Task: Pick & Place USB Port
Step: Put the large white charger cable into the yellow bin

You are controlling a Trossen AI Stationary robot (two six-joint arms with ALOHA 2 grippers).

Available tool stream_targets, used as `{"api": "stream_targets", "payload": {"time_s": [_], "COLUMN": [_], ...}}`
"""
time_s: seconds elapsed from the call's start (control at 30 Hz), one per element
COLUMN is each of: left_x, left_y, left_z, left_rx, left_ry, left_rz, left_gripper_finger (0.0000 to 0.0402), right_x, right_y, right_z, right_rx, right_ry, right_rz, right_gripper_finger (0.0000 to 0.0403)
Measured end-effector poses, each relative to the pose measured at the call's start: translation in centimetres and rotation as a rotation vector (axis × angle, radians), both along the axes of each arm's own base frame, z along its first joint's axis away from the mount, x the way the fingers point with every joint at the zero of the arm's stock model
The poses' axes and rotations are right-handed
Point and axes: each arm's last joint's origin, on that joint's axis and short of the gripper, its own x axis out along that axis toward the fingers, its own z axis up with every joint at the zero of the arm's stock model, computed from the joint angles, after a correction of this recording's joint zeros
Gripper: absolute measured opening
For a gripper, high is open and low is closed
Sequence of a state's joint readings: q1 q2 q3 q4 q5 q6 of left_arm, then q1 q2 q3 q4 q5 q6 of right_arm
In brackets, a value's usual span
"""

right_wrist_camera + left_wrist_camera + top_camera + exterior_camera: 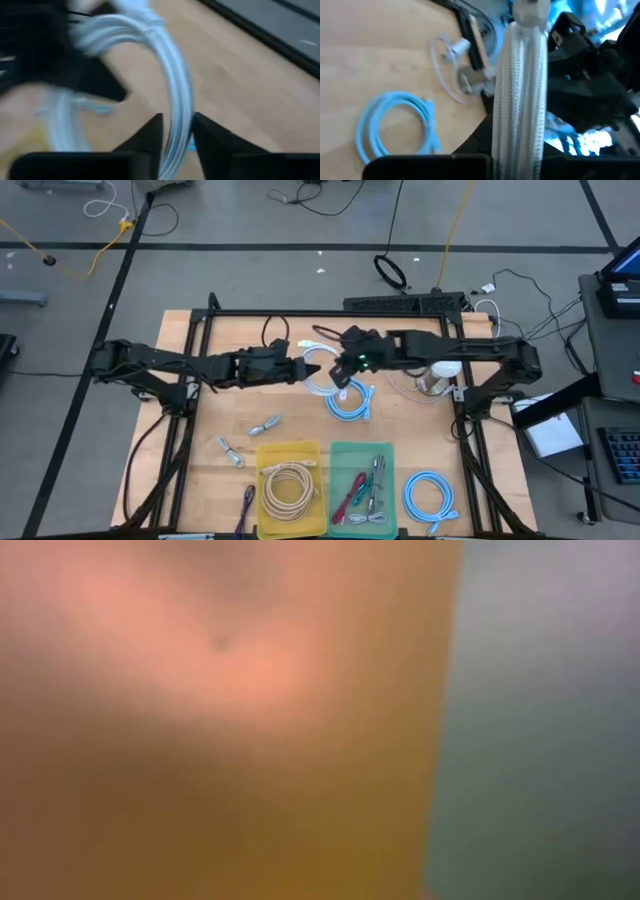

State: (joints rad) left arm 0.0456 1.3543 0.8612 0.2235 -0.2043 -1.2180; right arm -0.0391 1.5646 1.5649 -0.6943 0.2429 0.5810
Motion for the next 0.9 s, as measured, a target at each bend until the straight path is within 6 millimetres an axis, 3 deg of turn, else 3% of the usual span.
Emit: {"api": "stream_targets", "payload": {"time_s": [0.13,0.23,0.37,0.5,0.67,0.9], "left_x": [-1.2,-2.4,-5.0,-8.0,-9.3,-7.2], "left_y": [-1.3,-3.3,-8.1,-12.9,-16.9,-19.9], "left_z": [1.3,2.6,2.7,2.1,0.5,-4.0], "left_rx": [-0.029,-0.093,-0.237,-0.332,-0.372,-0.361], "left_ry": [-0.014,-0.040,0.073,0.227,0.297,0.449], "left_rz": [-0.117,-0.290,-0.510,-0.581,-0.523,-0.575], "left_gripper_finger": [0.0014,0.0013,0.0013,0.0013,0.0013,0.0013], "right_x": [-1.7,-3.8,-7.2,-9.8,-11.5,-9.9], "right_y": [1.9,3.4,4.8,5.4,5.9,6.6], "right_z": [2.7,5.4,8.7,10.5,11.2,7.6], "right_rx": [0.077,0.114,0.116,0.082,-0.001,0.007], "right_ry": [-0.118,-0.239,-0.386,-0.463,-0.501,-0.412], "right_rz": [0.171,0.294,0.374,0.365,0.299,0.289], "right_gripper_finger": [0.0159,0.0189,0.0206,0.0204,0.0193,0.0182]}}
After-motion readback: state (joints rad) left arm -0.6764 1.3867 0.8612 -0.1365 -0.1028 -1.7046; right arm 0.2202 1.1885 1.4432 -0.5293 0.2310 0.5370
